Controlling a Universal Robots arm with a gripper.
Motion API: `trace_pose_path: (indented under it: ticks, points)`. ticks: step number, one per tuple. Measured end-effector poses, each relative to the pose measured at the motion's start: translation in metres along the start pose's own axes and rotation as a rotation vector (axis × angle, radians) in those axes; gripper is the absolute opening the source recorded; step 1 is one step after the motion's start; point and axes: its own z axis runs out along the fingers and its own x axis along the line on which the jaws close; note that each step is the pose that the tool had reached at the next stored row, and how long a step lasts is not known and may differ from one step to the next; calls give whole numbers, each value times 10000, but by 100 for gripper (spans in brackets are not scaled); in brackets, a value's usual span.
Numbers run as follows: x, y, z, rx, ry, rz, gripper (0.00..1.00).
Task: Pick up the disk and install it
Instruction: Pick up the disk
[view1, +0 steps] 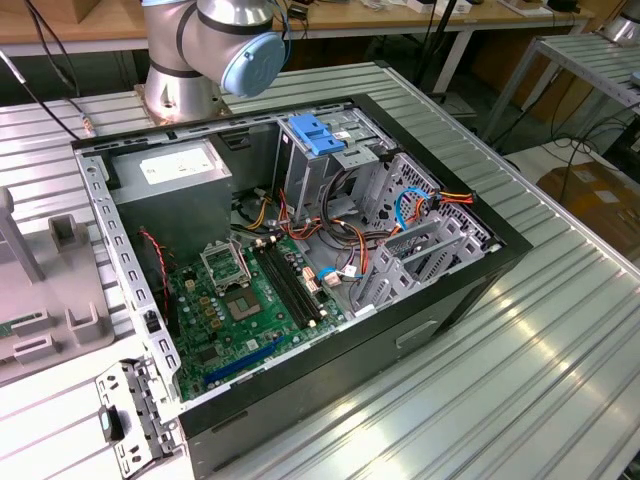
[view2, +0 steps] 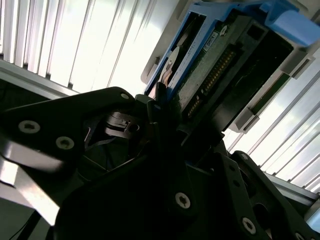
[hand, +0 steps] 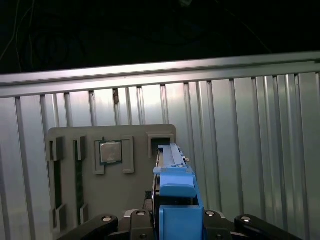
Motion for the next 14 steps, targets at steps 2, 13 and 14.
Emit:
trace_pose_path:
  ticks: [2, 13, 14]
  points:
    - [-1, 0, -20, 1, -1, 0, 36]
    - [-5, -1, -119, 1, 0, 0, 36]
    - [-6, -1, -127, 1, 0, 0, 36]
